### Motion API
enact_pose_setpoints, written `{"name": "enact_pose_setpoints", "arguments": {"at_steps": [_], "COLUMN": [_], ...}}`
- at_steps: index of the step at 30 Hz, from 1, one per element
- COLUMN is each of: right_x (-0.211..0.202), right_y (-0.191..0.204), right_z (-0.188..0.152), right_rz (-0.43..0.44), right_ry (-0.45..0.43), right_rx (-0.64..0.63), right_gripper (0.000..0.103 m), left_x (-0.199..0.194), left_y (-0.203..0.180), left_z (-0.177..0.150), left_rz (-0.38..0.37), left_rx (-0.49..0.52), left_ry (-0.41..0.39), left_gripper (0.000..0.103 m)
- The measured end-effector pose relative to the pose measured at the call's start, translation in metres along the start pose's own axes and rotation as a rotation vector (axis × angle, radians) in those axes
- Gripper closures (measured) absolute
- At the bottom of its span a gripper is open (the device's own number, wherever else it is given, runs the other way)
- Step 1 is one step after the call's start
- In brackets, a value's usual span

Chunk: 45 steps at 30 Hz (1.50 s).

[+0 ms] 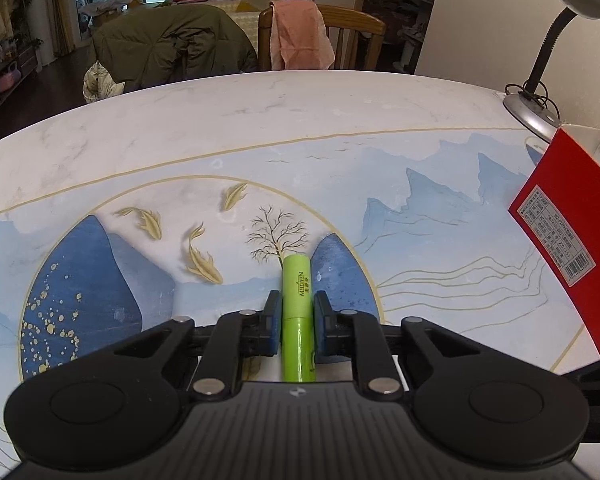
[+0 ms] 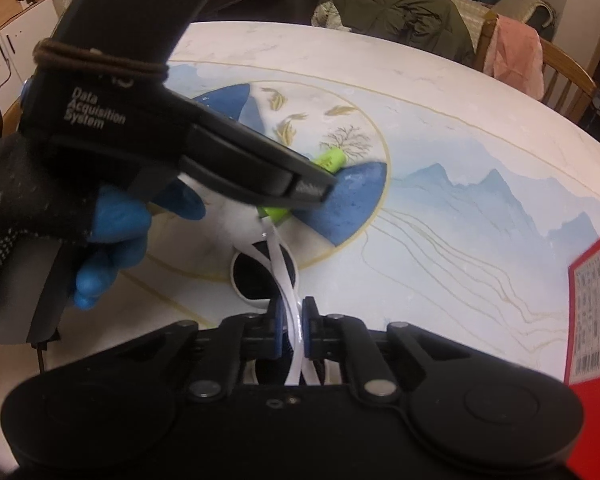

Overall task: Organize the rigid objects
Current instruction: 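Grasp the green tube with the left gripper while the right gripper grasps the white sunglasses, then carry the green tube and sunglasses with both grippers into the red shoebox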

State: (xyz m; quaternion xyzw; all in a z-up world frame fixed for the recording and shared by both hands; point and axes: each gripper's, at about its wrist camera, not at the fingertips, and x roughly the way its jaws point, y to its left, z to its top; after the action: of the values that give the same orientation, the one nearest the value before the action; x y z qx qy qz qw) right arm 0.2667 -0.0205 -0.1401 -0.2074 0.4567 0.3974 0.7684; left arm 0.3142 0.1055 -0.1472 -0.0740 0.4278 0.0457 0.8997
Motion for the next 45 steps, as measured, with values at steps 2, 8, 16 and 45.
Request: {"name": "enact_pose_setpoints", "arguments": {"at_steps": [2,8,16,45], "right_x": [-0.005,-0.021,-0.049,-0.183], "right_y": [-0.003,-0.019,-0.039,-0.100], "right_z": [-0.005,-0.021,-0.033,-0.066], "right_rz": [-0.002,-0.009,-0.030,-0.147], "right_ry": [0.002,-0.007,-0.058,-0.301], "right_rx": [0.026,0.144,0.265,0.371], "right_gripper": [0.099,0.099,0.099,0.099], "left_x": [-0.001,-0.012,-0.037,-0.148], "left_y": [0.001,0.006,0.000,-0.120], "left_z": [-0.001,-0.007,-0.024,-0.004], "left_rz": [0.001,-0.014,-0.030,-0.177], "left_rx": [-0.008,-0.059,-0.094,-0.069], "left_ry": [0.003,0.005,0.021,-0.044], "left_gripper": [0.087,0.087,0.087,0.087]}}
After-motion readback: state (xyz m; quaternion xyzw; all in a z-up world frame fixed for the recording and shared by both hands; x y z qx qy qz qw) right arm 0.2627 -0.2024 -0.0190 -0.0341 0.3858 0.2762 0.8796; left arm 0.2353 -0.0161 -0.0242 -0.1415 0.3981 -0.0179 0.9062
